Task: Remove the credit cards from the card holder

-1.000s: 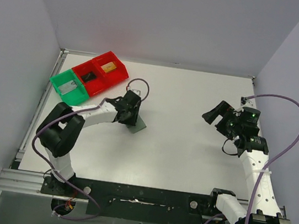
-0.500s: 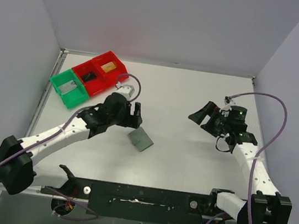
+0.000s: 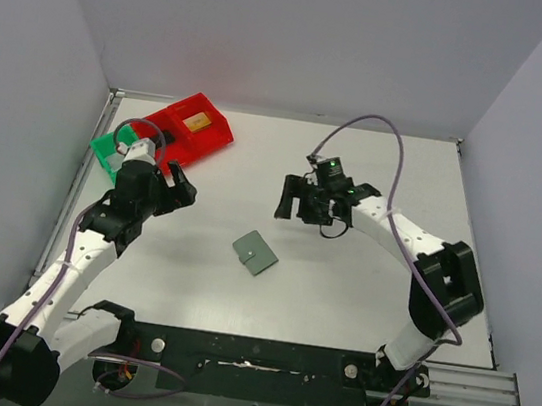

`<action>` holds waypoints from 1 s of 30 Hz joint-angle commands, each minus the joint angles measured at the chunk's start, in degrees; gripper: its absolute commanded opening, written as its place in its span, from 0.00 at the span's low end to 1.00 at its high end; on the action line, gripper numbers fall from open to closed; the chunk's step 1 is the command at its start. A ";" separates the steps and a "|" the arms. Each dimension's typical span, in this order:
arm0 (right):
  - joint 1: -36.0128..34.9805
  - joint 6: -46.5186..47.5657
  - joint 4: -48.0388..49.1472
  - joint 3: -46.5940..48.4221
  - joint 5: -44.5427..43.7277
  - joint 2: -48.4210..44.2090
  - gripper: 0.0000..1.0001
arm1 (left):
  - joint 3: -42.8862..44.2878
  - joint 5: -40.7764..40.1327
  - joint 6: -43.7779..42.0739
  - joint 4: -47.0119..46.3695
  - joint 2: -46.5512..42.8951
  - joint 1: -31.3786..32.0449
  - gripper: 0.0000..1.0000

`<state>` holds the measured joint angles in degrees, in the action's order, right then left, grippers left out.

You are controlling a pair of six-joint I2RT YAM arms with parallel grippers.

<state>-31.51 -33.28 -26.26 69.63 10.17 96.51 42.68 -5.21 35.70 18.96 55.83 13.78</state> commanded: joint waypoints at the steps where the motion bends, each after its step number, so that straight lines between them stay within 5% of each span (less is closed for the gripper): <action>1: -5.61 3.13 -6.20 9.80 -6.88 9.72 0.86 | 0.79 1.97 0.92 0.42 -2.48 -2.80 0.88; 7: -10.91 4.43 -9.77 18.65 -9.94 18.74 0.87 | 1.55 1.42 0.05 1.63 -3.22 -3.72 0.88; 13: -13.82 3.17 -9.15 16.35 -10.61 20.11 0.87 | 1.99 0.30 -0.80 2.49 -3.28 -4.00 0.88; 20: -16.96 -8.85 -4.63 2.14 -18.78 13.24 0.72 | 1.93 1.74 -0.56 1.58 -1.85 -4.20 0.88; 30: -19.33 -33.03 4.29 -25.76 -22.54 -7.90 0.61 | 1.29 4.64 0.33 -0.61 0.84 -4.64 0.88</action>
<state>-49.41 -53.67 -20.93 51.64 -8.99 93.56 42.68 -2.33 35.81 21.82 55.75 9.63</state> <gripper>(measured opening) 0.618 0.855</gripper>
